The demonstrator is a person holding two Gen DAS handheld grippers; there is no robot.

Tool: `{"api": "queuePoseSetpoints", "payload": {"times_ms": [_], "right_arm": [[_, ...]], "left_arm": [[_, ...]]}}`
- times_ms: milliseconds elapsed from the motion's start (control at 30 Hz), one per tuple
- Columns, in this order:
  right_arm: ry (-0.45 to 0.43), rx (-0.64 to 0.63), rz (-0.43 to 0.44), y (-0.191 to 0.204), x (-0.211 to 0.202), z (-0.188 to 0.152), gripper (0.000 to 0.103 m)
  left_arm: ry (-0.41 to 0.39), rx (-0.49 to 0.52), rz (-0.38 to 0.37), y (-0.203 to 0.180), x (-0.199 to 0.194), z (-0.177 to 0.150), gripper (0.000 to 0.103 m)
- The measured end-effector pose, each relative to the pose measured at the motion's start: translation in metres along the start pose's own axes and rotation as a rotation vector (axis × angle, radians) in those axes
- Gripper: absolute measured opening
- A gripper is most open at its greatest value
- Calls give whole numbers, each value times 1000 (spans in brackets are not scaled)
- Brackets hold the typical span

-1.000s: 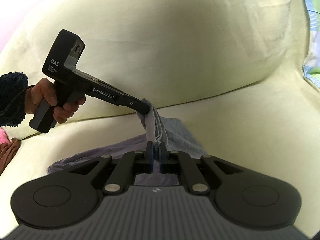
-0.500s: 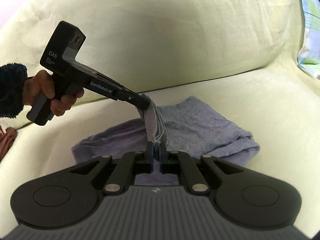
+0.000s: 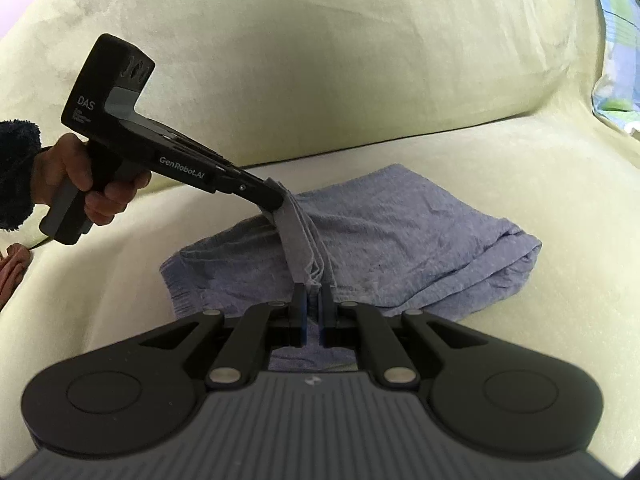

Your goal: Fold clothes

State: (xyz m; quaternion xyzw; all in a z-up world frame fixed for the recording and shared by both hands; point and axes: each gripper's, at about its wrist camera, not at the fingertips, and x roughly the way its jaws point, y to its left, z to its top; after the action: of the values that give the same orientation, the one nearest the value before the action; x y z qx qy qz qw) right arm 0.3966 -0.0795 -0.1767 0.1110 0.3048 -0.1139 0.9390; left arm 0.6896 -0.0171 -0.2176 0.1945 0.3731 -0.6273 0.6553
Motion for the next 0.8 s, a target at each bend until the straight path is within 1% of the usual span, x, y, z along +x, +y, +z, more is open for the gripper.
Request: {"api": "queuePoseSetpoints", "payload": {"times_ms": [67,233,467,600,700,800], "right_arm": [[1,-2,3,1,1,0,3],[18,-14,5,1,8,-5,3],[11,-22,-18,-8,15,-5,3],[9,-33,-13,-14,12,-3,3],[15,-37,-9,-17,21,-5,3],[6,-39,-1,-16,21,-5,3]], "left_arm": [[4,7,-7,3,1,2,1],[21,5,-21,10,3,-9,1],[2,-4,-35,13,1,-20,1],[-2,1,-42,13,-2,-23,1],[-1,7,-44,15,-4,-24,1],[-10,7,-46,16,-7,-24,1]]}}
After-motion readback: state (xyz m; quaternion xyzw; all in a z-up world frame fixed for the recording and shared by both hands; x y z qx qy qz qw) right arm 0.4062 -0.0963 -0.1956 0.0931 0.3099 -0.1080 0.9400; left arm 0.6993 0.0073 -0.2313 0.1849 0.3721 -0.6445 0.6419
